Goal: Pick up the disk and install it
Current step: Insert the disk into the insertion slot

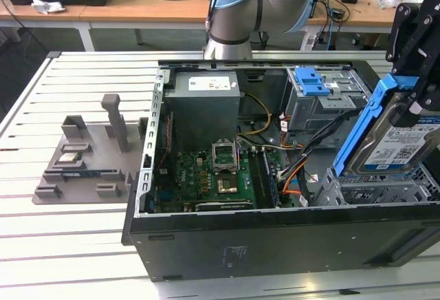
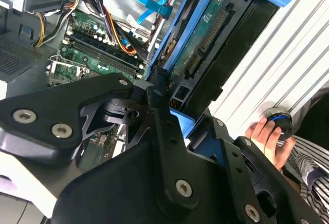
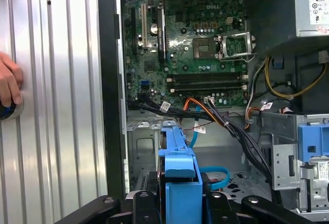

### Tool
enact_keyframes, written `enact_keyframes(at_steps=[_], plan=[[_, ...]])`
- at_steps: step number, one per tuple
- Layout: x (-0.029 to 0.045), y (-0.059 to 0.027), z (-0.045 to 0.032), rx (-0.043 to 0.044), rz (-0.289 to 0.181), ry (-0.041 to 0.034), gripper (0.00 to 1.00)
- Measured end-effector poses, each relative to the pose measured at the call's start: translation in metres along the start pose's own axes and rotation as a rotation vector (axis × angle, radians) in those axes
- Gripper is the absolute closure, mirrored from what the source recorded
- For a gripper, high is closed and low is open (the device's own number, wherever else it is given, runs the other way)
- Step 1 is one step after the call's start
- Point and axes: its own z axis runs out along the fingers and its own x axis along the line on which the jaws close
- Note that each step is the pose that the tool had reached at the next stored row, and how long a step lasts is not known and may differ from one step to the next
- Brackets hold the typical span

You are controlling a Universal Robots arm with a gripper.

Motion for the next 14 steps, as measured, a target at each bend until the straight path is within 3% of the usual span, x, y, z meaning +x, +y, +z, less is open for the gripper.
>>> enact_keyframes(at_steps=[14], plan=[[-0.0002, -0.0013, 0.0191, -0.0005, 0.007, -0.0002, 0.63]])
